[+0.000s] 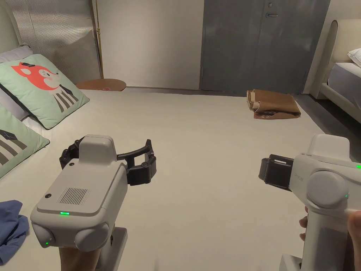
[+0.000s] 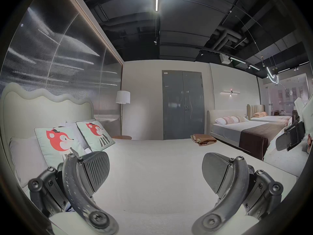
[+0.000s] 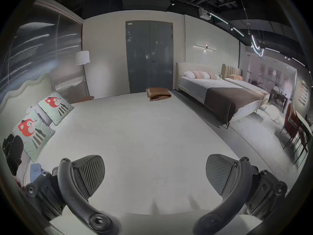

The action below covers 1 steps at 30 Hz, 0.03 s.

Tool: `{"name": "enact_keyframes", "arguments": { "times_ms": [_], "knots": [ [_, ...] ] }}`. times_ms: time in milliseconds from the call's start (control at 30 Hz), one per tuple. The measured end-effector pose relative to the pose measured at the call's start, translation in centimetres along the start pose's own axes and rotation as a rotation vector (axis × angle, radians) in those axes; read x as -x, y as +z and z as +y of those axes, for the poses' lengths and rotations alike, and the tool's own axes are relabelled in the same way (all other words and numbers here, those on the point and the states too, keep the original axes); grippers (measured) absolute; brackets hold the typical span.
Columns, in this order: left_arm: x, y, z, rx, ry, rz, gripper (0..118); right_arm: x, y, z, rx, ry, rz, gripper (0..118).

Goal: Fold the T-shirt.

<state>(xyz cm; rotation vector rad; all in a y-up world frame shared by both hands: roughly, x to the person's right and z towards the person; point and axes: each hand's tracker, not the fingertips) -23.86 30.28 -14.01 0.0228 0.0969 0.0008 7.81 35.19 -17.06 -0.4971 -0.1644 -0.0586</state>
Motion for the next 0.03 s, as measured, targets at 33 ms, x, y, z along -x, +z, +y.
{"name": "enact_keyframes", "arguments": {
  "times_ms": [33],
  "knots": [
    [0.00,0.00,0.02,0.000,-0.001,0.000,109,-0.08,0.03,0.03,-0.002,-0.012,0.007,118]
  ]
}}
